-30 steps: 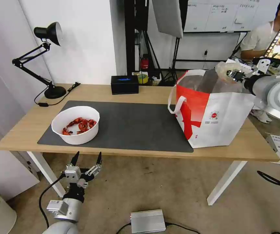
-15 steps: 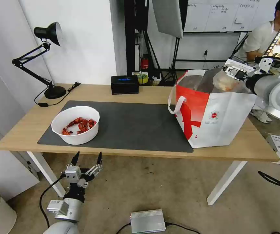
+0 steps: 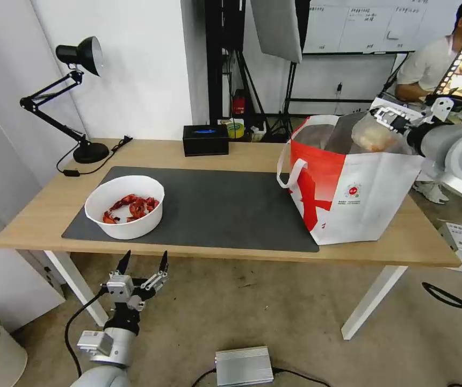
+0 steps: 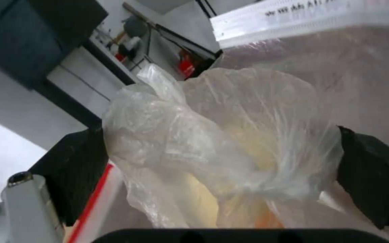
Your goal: Pick up the trash from the table and place it into the takeout bag.
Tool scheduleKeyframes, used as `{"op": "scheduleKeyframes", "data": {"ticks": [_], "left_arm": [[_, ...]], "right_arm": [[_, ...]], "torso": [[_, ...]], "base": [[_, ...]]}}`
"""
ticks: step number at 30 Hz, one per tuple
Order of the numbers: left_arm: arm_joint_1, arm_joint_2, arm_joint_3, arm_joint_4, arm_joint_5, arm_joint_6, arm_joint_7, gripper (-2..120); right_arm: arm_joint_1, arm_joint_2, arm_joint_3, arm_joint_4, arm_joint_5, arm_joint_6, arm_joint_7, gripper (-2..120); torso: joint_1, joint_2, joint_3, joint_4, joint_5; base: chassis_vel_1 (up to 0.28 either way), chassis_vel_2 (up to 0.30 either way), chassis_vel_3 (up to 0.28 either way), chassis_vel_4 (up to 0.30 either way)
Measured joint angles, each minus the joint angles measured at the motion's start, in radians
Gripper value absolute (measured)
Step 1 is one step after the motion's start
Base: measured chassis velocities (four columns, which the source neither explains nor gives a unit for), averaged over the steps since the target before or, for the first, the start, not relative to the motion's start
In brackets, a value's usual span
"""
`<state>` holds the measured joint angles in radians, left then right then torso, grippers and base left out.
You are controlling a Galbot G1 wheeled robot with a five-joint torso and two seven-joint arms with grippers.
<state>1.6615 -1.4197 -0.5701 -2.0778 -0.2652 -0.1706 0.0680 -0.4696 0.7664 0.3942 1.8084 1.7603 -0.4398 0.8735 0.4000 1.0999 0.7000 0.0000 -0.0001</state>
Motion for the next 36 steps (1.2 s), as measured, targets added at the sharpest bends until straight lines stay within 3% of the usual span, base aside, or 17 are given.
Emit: {"op": "scheduleKeyframes", "data": {"ticks": [7,10,21,23,26,31,36], "left_arm": [[0.001,0.002,-0.002,0.007,0.000,-0.003,0.000,100],[-0.001,0.003,-0.004,0.013,-0.001,-0.003,0.000,100],[-0.020,0.000,0.006,0.029,0.000,-0.002,0.000,100],[-0.022,0.000,0.006,0.031,0.000,0.000,0.000,100],[-0.032,0.004,0.006,0.041,-0.002,0.002,0.000,100],[-0.043,0.006,0.008,0.048,-0.006,0.005,0.000,100],[-0.056,0.007,0.008,0.061,-0.019,0.009,0.000,100]], "right_arm": [[0.014,0.027,-0.023,-0.017,-0.015,0.022,0.007,100],[0.005,0.014,-0.061,-0.006,-0.189,-0.026,-0.089,100],[0.046,-0.024,-0.146,-0.008,-0.451,-0.190,-0.234,100],[0.059,-0.029,-0.151,-0.007,-0.439,-0.210,-0.230,100],[0.119,-0.007,-0.143,-0.001,-0.147,-0.242,-0.021,100],[0.139,0.002,-0.153,-0.021,-0.138,-0.236,0.010,100],[0.145,0.041,-0.118,-0.043,-0.027,-0.201,0.081,100]], "torso": [[0.000,0.000,0.000,0.0000,0.0001],[0.000,0.000,0.000,0.0000,0.0001],[0.000,0.000,0.000,-0.0002,0.0001],[0.000,0.000,0.000,-0.0003,0.0000],[0.000,0.000,0.000,0.0003,-0.0003],[0.000,0.000,0.000,0.0000,0.0002],[0.000,0.000,0.000,0.0001,-0.0002]], "base": [[0.000,0.000,0.000,0.000],[0.000,0.000,0.000,0.000],[0.000,0.000,0.000,0.000],[0.000,0.000,0.000,0.000],[0.000,0.000,0.000,0.000],[0.000,0.000,0.000,0.000],[0.000,0.000,0.000,0.000]]}}
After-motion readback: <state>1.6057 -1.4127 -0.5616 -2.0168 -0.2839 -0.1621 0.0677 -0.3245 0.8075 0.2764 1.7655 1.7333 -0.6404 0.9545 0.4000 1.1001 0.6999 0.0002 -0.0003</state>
